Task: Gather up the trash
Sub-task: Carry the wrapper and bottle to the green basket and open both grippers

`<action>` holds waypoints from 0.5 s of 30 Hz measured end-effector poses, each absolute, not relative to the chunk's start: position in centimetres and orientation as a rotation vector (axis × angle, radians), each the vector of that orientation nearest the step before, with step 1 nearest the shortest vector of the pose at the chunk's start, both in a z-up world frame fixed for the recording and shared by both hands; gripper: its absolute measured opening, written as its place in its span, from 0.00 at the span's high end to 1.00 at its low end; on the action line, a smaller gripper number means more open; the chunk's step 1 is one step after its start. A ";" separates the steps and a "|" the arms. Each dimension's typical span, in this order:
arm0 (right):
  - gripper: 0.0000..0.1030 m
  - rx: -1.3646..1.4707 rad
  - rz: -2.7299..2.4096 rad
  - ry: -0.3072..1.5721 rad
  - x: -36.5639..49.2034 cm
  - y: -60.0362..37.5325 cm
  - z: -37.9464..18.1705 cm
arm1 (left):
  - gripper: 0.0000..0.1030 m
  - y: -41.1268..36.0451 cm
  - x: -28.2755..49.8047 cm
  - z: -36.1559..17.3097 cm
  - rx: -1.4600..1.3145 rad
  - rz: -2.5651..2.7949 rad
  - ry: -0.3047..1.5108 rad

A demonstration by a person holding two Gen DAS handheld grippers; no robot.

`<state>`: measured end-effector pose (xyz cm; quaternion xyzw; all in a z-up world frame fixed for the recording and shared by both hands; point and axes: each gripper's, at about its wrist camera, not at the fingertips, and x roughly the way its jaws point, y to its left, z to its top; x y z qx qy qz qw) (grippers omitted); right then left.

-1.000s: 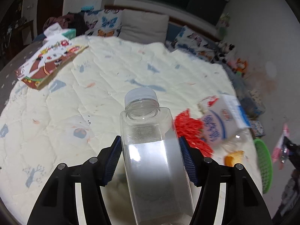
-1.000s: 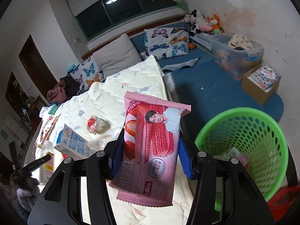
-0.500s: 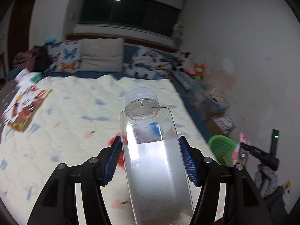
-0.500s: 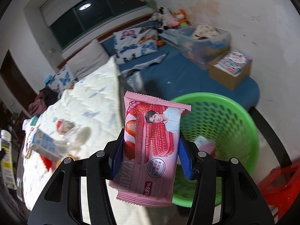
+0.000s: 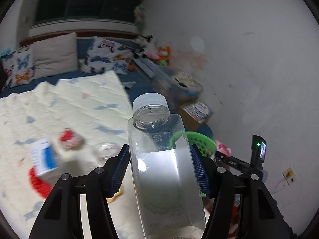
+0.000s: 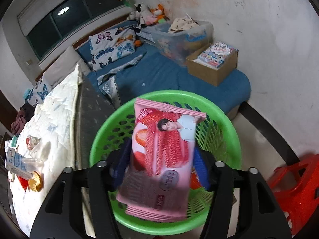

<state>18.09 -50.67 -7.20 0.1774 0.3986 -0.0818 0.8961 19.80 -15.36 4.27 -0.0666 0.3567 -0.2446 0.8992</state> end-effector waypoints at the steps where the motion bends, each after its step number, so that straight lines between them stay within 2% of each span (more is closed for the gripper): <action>1: 0.36 0.368 -0.174 0.826 18.0 -50.9 -7.4 | 0.42 -16.8 20.2 4.0 -0.127 -0.528 0.745; 5: 0.28 0.383 -0.173 0.834 17.7 -51.8 -8.2 | 0.42 -20.8 21.3 3.1 -0.091 -0.582 0.766; 15: 0.24 0.410 -0.174 0.785 14.8 -53.4 -7.0 | 0.42 -29.9 24.4 -1.1 0.012 -0.685 0.831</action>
